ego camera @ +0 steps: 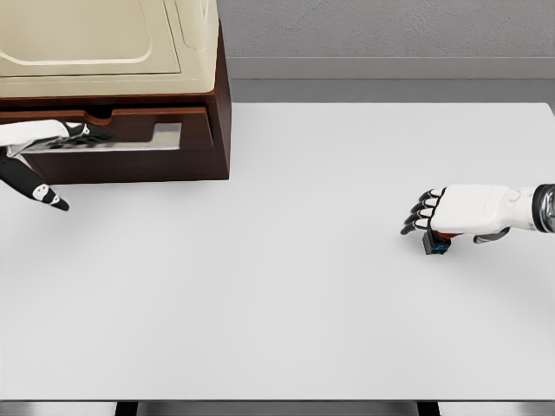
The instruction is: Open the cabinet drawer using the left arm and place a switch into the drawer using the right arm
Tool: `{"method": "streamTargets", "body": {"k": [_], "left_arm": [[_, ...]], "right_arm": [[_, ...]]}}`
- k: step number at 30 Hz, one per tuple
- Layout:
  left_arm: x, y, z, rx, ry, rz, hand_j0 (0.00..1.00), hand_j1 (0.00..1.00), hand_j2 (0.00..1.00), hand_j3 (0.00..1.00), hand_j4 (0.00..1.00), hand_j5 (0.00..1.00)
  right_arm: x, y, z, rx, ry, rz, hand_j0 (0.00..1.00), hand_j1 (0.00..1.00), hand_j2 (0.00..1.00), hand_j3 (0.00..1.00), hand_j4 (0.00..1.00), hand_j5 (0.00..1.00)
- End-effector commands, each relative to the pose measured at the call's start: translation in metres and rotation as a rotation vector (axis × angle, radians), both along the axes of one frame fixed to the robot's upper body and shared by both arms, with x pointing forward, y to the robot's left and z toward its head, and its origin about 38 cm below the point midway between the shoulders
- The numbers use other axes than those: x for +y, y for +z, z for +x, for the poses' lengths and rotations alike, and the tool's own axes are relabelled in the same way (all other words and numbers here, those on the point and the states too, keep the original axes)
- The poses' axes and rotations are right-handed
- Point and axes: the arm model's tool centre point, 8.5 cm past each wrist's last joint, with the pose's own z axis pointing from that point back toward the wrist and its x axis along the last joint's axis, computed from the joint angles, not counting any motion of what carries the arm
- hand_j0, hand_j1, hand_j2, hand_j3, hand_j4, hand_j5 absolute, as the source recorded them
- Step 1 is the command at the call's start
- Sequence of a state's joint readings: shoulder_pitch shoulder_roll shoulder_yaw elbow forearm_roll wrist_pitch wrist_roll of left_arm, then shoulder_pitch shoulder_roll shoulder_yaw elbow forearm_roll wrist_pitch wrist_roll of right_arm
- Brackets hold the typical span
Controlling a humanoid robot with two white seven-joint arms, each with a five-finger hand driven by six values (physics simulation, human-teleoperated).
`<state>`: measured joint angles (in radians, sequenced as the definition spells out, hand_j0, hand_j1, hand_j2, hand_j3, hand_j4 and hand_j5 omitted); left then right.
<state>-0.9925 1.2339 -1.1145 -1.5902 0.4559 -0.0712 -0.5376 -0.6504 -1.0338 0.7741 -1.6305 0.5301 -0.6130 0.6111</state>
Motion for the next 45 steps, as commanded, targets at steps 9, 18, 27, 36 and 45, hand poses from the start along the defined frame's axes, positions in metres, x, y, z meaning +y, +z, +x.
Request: {"method": "streamTargets", "body": {"k": [9,18,27,36,45], "left_arm": [[0.002,-0.003,-0.008,0.017,-0.044,-0.002,1.00,1.00,1.00,1.00,1.00,1.00],[0.007,-0.004,-0.015,0.009,-0.073,0.002,1.00,1.00,1.00,1.00,1.00,1.00],[0.012,-0.008,-0.024,0.005,-0.113,0.002,1.00,1.00,1.00,1.00,1.00,1.00],[0.016,-0.006,-0.036,0.003,-0.136,0.013,1.00,1.00,1.00,1.00,1.00,1.00],[0.022,-0.003,-0.045,0.006,-0.158,0.023,1.00,1.00,1.00,1.00,1.00,1.00]], "right_arm": [[-0.001,0.001,0.000,-0.001,-0.003,0.002,0.94,0.94,0.94,0.94,0.94,0.94],[-0.001,0.001,0.000,-0.001,-0.003,0.002,0.94,0.94,0.94,0.94,0.94,0.94],[-0.001,0.001,0.000,0.000,-0.004,0.002,0.94,0.94,0.94,0.94,0.94,0.94],[-0.001,0.001,0.000,-0.002,-0.004,0.002,0.94,0.94,0.94,0.94,0.94,0.94],[-0.001,0.002,0.001,-0.003,-0.004,0.003,0.94,0.94,0.94,0.94,0.94,0.94]]}}
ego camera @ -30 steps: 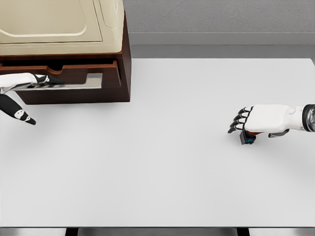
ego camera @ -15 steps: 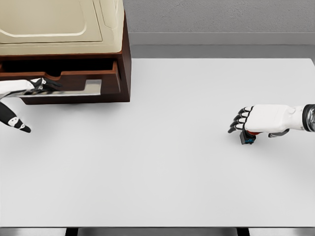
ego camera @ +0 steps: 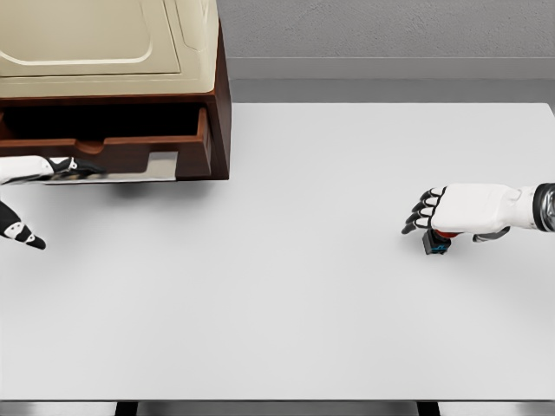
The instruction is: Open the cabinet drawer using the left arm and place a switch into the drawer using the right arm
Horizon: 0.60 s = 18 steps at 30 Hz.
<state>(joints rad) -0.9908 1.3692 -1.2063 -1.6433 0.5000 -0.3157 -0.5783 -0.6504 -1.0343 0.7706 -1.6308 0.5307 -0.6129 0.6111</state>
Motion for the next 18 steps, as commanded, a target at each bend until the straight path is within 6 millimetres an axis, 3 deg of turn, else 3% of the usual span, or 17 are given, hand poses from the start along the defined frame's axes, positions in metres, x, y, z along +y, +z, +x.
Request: {"method": "streamTargets", "body": {"k": [1,18], "left_arm": [[0.006,0.000,-0.002,-0.010,0.000,0.033,1.00,1.00,1.00,1.00,1.00,1.00],[0.015,0.003,-0.018,-0.015,-0.037,0.040,1.00,1.00,1.00,1.00,1.00,1.00]], "right_arm": [[0.000,0.001,0.000,0.000,-0.002,0.003,0.94,0.94,0.94,0.94,0.94,0.94],[0.000,0.000,0.000,0.000,-0.003,0.002,0.94,0.94,0.94,0.94,0.94,0.94]]}}
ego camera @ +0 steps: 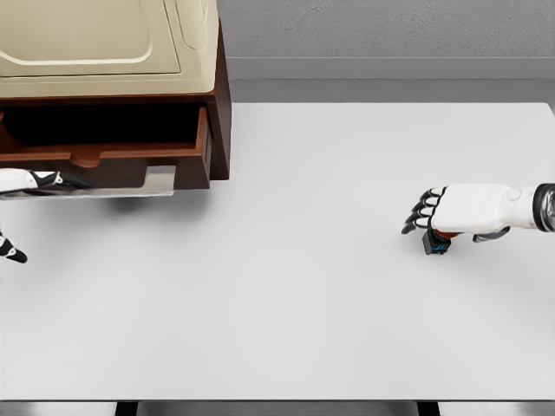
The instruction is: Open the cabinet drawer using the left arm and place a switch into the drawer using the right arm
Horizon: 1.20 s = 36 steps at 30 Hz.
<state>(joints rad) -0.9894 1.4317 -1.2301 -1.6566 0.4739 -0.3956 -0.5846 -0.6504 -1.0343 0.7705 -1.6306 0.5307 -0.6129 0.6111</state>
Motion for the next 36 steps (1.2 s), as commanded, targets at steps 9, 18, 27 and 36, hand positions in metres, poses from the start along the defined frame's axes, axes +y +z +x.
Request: {"method": "streamTargets", "body": {"k": [9,18,27,36], "left_arm": [[0.001,0.006,-0.001,-0.012,0.002,-0.014,1.00,1.00,1.00,1.00,1.00,1.00],[0.002,0.010,0.000,-0.017,0.009,-0.026,1.00,1.00,1.00,1.00,1.00,1.00],[0.006,0.018,-0.006,-0.010,0.001,-0.049,1.00,1.00,1.00,1.00,1.00,1.00],[-0.005,0.047,-0.011,-0.071,-0.046,-0.146,1.00,1.00,1.00,1.00,1.00,1.00]], "right_arm": [[0.000,0.000,0.000,0.002,-0.003,0.002,0.94,0.94,0.94,0.94,0.94,0.94],[0.000,0.000,0.000,0.000,-0.003,0.002,0.94,0.94,0.94,0.94,0.94,0.94],[0.000,0.000,0.000,0.002,-0.003,0.002,0.84,0.84,0.84,0.84,0.84,0.84],[-0.001,0.000,0.000,0.003,-0.004,0.001,0.73,0.73,0.73,0.73,0.73,0.73]]}}
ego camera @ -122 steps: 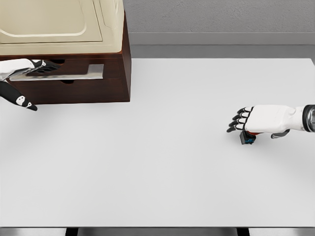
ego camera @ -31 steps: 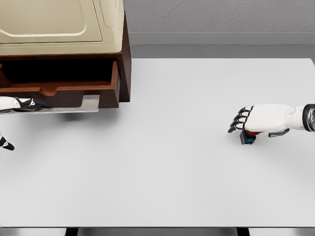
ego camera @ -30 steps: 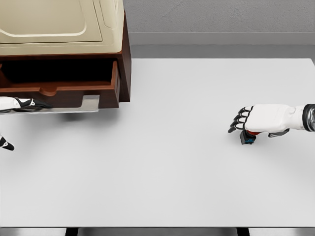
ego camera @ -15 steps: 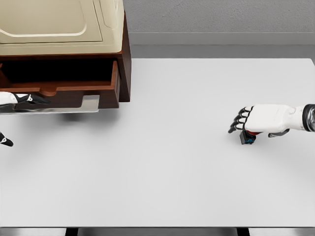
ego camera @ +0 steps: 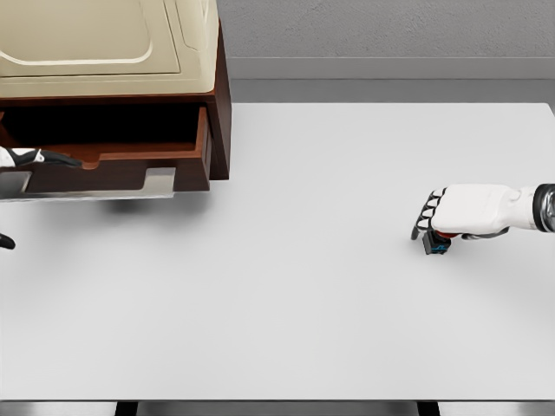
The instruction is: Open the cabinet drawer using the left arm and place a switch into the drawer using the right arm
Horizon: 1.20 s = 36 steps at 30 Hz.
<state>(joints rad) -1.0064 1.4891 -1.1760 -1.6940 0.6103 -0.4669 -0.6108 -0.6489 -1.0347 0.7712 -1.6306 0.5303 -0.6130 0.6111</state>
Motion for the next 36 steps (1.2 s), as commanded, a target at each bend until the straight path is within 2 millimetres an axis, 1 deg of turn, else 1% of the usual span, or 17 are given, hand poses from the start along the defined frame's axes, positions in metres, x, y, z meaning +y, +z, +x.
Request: {"method": "streamTargets", "body": {"k": [1,4,6,8,10,12,14,15,18,20,21,23,26,30,31,36], "left_arm": [[-0.002,0.008,-0.003,-0.016,-0.015,-0.034,1.00,1.00,1.00,1.00,1.00,1.00],[-0.005,0.015,-0.017,-0.040,-0.066,-0.043,1.00,1.00,1.00,1.00,1.00,1.00],[-0.009,0.016,-0.021,-0.045,-0.090,-0.046,1.00,1.00,1.00,1.00,1.00,1.00],[-0.006,0.017,-0.027,-0.058,-0.111,-0.049,1.00,1.00,1.00,1.00,1.00,1.00],[0.000,0.011,-0.032,-0.034,-0.094,-0.040,1.00,1.00,1.00,1.00,1.00,1.00],[0.001,0.002,-0.034,-0.003,-0.090,-0.041,1.00,1.00,1.00,1.00,1.00,1.00],[0.004,-0.005,-0.037,0.019,-0.082,-0.036,1.00,1.00,1.00,1.00,1.00,1.00],[0.005,-0.009,-0.038,0.032,-0.080,-0.033,1.00,1.00,1.00,1.00,1.00,1.00],[0.005,-0.021,-0.042,0.066,-0.079,-0.030,1.00,1.00,1.00,1.00,1.00,1.00],[0.004,-0.028,-0.043,0.086,-0.087,-0.025,1.00,1.00,1.00,1.00,1.00,1.00],[0.002,-0.032,-0.044,0.096,-0.093,-0.024,1.00,1.00,1.00,1.00,1.00,1.00],[-0.010,-0.046,-0.040,0.116,-0.134,-0.027,1.00,1.00,1.00,1.00,1.00,1.00],[-0.024,-0.056,-0.035,0.128,-0.174,-0.044,1.00,1.00,1.00,1.00,1.00,1.00],[-0.025,-0.058,-0.035,0.124,-0.187,-0.021,1.00,1.00,1.00,1.00,1.00,1.00],[-0.027,-0.059,-0.035,0.123,-0.193,-0.016,1.00,1.00,1.00,1.00,1.00,1.00],[-0.027,-0.061,-0.035,0.127,-0.196,-0.011,1.00,1.00,1.00,1.00,1.00,1.00]], "right_arm": [[-0.001,0.000,0.000,0.001,-0.004,0.002,0.73,0.73,0.73,0.73,0.73,0.73],[-0.001,0.000,0.000,0.001,-0.003,0.001,0.73,0.73,0.73,0.73,0.73,0.73],[-0.001,0.000,0.000,0.001,-0.003,0.001,0.73,0.73,0.73,0.73,0.73,0.73],[0.000,0.000,0.000,0.000,-0.002,0.001,0.69,0.69,0.69,0.69,0.69,0.69],[0.000,0.000,0.000,0.001,-0.003,0.002,0.61,0.61,0.61,0.61,0.61,0.61],[-0.001,0.000,0.000,0.001,-0.003,0.001,0.56,0.56,0.56,0.56,0.56,0.56],[-0.001,0.000,0.000,0.001,-0.003,0.001,0.55,0.55,0.55,0.55,0.55,0.55],[0.000,0.000,0.000,0.001,-0.003,0.002,0.53,0.53,0.53,0.53,0.53,0.53],[0.000,0.000,0.000,0.002,-0.003,0.003,0.53,0.53,0.53,0.53,0.53,0.53],[0.000,0.000,0.000,0.002,-0.003,0.003,0.51,0.51,0.51,0.51,0.51,0.51],[0.000,0.000,0.000,0.002,-0.003,0.005,0.48,0.48,0.48,0.48,0.48,0.48],[0.000,0.001,0.000,0.002,-0.003,0.008,0.42,0.42,0.42,0.42,0.42,0.42],[0.000,0.001,0.001,0.002,-0.004,0.011,0.38,0.38,0.38,0.38,0.38,0.38],[-0.001,0.003,0.002,-0.004,-0.009,0.013,0.37,0.37,0.37,0.37,0.37,0.37],[-0.002,0.007,0.003,-0.013,-0.012,0.018,0.37,0.37,0.37,0.37,0.37,0.37],[-0.002,0.014,0.006,-0.003,-0.030,0.074,0.37,0.37,0.37,0.37,0.37,0.37]]}}
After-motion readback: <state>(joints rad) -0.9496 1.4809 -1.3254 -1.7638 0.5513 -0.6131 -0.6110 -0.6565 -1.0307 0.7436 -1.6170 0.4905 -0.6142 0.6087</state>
